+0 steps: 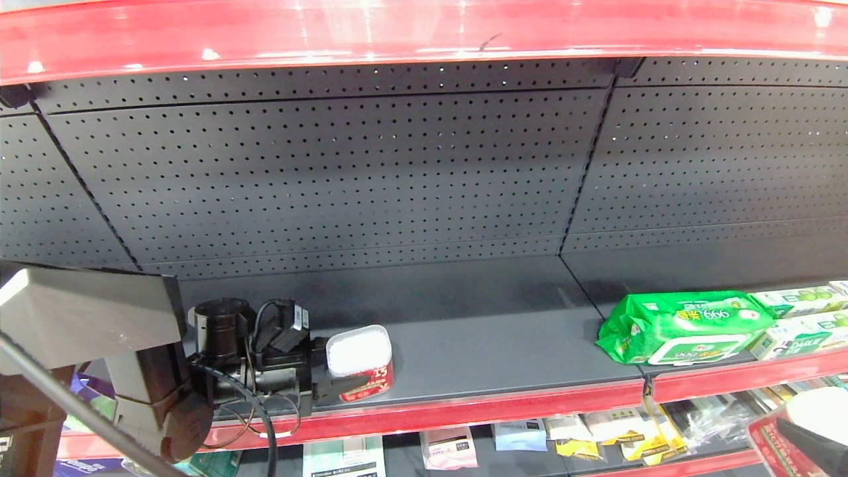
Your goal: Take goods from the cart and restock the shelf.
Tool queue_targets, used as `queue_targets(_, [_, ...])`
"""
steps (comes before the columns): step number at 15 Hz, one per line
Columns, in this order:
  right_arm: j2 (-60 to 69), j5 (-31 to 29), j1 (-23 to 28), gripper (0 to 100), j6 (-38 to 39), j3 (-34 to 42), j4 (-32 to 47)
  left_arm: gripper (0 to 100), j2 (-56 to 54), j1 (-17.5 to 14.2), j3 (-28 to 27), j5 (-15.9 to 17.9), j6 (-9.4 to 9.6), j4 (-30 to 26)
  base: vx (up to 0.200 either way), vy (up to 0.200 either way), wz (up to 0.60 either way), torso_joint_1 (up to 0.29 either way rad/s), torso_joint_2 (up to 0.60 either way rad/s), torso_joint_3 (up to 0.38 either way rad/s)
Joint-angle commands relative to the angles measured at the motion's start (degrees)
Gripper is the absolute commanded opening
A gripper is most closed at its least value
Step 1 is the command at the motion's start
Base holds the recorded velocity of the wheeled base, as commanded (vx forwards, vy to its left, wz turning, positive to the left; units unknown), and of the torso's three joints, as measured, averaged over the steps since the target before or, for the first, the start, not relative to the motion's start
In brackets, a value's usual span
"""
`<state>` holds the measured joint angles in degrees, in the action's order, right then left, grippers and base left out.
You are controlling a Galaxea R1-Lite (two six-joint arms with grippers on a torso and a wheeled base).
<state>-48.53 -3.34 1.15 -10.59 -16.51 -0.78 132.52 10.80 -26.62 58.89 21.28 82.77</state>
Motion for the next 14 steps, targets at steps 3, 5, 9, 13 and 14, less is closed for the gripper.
queue_targets(3, [0.0, 0.0, 0.0, 0, 0.0, 0.0, 0.0, 100, 0.3, 0.1, 0.0, 0.2, 0.69, 0.0, 0.0, 0.0, 0.0, 0.0, 0.0, 0.0])
queue_targets(5, [0.1, 0.0, 0.0, 0, 0.0, 0.0, 0.0, 100, -0.1, 0.1, 0.1, 0.3, 0.6, 0.2, 0.0, 0.0, 0.0, 0.0, 0.0, 0.0])
queue_targets(9, [0.1, -0.1, 0.0, 0, 0.0, 0.0, 0.0, 100, -2.4, 0.0, 1.8, 0.4, 0.16, 0.9, 0.0, 0.0, 0.0, 0.0, 0.0, 0.0])
queue_targets(13, [0.1, 0.0, 0.0, 0, 0.0, 0.1, 0.0, 100, -5.5, 0.1, 3.8, 0.4, -5.29, 7.2, 0.0, 0.0, 0.0, 0.0, 0.0, 0.0])
queue_targets(14, [0.1, -0.1, 0.0, 0, 0.0, 0.1, 0.0, 100, -6.7, 0.2, 3.8, 0.3, -6.69, 7.2, 0.0, 0.0, 0.0, 0.0, 0.0, 0.0])
